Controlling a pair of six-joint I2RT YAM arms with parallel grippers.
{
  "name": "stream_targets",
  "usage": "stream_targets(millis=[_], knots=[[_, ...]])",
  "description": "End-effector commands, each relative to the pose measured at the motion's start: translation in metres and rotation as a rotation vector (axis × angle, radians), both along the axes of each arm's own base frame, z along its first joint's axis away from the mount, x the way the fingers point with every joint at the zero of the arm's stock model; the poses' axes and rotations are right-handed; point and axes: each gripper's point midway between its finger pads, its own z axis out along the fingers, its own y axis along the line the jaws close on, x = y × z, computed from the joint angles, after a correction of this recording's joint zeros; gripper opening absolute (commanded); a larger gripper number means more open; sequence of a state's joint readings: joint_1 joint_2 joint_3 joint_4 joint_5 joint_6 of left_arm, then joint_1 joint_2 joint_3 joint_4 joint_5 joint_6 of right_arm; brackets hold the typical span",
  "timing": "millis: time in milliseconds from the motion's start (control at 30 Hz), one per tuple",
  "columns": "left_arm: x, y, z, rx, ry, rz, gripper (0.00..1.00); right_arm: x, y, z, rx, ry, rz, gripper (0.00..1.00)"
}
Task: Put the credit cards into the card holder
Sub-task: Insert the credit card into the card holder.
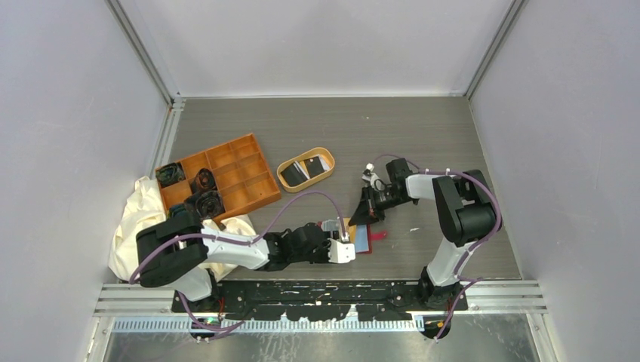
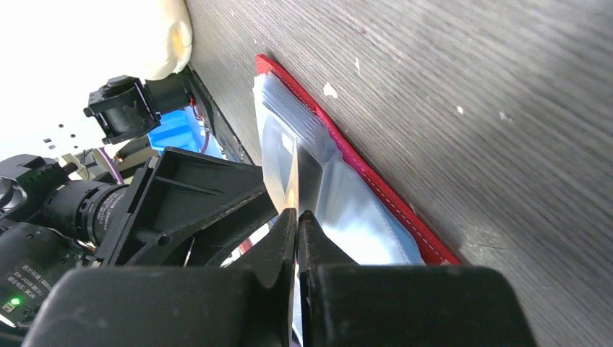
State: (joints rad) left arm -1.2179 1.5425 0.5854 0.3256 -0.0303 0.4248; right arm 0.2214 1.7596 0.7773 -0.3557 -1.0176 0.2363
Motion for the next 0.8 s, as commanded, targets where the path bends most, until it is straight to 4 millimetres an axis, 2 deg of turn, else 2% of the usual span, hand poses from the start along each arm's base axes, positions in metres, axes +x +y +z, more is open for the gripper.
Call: stream_targets(millis=[0, 233, 400, 467, 600, 700, 767], knots=[[0.017, 0.004, -0.004, 0.002, 0.000, 0.088, 0.40, 0.012, 0.007, 0.011, 0.037, -0.064, 0.030, 0.08], [0.039, 0.012, -0.002, -0.045, 0.051, 0.152, 0.38, 0.028, 0.011, 0.012, 0.039, -0.089, 0.034, 0.08], [0.047, 0.016, 0.009, -0.103, 0.051, 0.178, 0.40, 0.042, 0.015, 0.007, 0.037, -0.099, 0.023, 0.08], [0.040, 0.013, 0.020, -0.157, 0.081, 0.168, 0.42, 0.043, 0.019, 0.004, 0.043, -0.101, 0.022, 0.09], [0.027, 0.011, 0.058, -0.331, 0.171, 0.202, 0.48, 0.045, 0.028, 0.003, 0.049, -0.128, 0.031, 0.11], [0.016, 0.016, 0.084, -0.483, 0.278, 0.263, 0.53, 0.048, 0.033, 0.003, 0.063, -0.141, 0.031, 0.12], [0.012, 0.023, 0.093, -0.559, 0.368, 0.338, 0.54, 0.050, 0.034, 0.003, 0.072, -0.150, 0.028, 0.12]])
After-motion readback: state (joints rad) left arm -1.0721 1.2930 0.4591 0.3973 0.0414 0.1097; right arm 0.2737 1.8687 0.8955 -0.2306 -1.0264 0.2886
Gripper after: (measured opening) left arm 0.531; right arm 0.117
